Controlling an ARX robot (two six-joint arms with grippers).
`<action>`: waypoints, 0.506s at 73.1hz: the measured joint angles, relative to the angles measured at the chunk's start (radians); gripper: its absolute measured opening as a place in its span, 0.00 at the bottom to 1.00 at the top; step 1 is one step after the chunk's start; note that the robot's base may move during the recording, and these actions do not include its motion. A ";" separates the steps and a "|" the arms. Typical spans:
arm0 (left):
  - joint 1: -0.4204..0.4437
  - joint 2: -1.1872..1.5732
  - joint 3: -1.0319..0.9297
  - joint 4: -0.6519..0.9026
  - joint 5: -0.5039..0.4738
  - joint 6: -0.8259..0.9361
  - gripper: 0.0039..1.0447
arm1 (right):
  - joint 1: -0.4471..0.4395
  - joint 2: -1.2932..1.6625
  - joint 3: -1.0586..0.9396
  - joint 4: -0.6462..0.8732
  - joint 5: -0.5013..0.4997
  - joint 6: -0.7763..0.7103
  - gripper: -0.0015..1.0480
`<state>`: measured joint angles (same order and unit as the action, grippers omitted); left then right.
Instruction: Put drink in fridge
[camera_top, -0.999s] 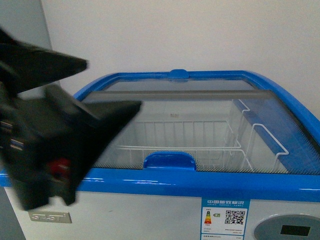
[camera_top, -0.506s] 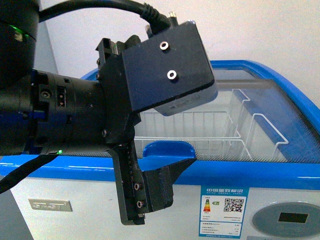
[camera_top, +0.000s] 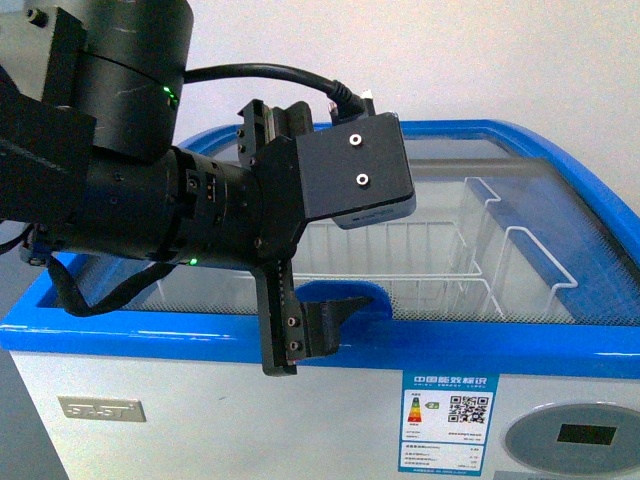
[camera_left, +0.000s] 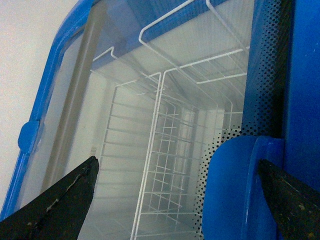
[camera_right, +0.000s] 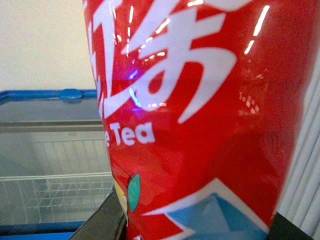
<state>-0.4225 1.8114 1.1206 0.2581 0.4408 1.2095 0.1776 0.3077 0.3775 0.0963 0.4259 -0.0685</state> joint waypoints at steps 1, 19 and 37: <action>0.000 0.004 0.003 -0.001 0.001 0.000 0.92 | 0.000 0.000 0.000 0.000 0.000 0.000 0.36; 0.001 0.092 0.114 -0.015 0.010 0.006 0.92 | 0.000 0.000 0.000 0.000 0.000 0.000 0.36; 0.010 0.316 0.416 0.228 -0.164 0.085 0.92 | 0.000 0.000 0.000 0.000 -0.001 0.000 0.36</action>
<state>-0.4126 2.1277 1.5364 0.4862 0.2768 1.2945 0.1776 0.3077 0.3775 0.0963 0.4252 -0.0685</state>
